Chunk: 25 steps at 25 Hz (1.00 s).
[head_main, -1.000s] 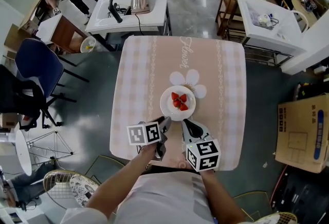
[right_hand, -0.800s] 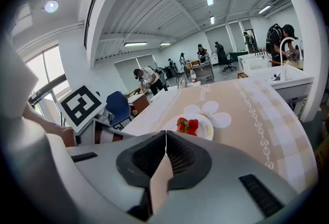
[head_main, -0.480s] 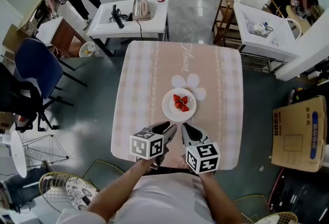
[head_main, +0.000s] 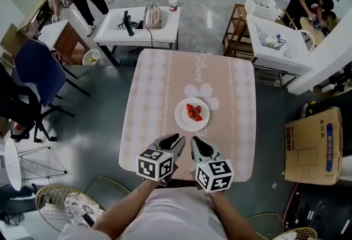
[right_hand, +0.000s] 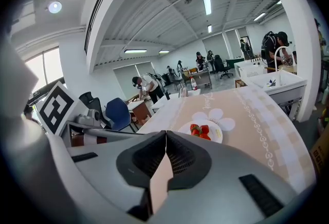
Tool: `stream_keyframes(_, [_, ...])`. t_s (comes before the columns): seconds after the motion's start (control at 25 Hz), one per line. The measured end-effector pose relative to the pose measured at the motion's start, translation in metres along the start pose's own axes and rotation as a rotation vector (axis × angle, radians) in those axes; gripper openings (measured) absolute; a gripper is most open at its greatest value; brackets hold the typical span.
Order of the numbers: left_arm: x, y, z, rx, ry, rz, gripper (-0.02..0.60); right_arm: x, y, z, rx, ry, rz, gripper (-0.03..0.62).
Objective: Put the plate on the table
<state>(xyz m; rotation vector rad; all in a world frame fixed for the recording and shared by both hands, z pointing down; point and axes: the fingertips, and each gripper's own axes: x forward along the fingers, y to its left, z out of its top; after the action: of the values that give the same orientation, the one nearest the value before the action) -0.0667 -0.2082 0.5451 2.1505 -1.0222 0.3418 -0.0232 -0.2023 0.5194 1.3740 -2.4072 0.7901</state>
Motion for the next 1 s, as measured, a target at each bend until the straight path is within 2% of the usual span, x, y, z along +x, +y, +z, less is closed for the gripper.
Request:
stream_keyframes(0.16, [-0.014, -0.008, 0.0, 0.026, -0.035, -0.011, 0.053, -0.01, 0.013, 0.005, -0.026, -0.048, -0.017, 0.005])
stream_keyframes(0.36, [-0.028, -0.017, -0.002, 0.076, -0.062, -0.022, 0.021, -0.02, 0.034, 0.005, -0.072, -0.081, -0.018, 0.005])
stream_keyframes(0.68, [-0.053, -0.021, -0.009, 0.125, -0.091, 0.004, 0.008, -0.04, 0.059, -0.006, -0.13, -0.09, -0.046, 0.005])
stream_keyframes(1.0, [-0.07, -0.033, -0.028, 0.144, -0.096, -0.005, 0.006, -0.064, 0.069, -0.02, -0.134, -0.125, -0.124, 0.004])
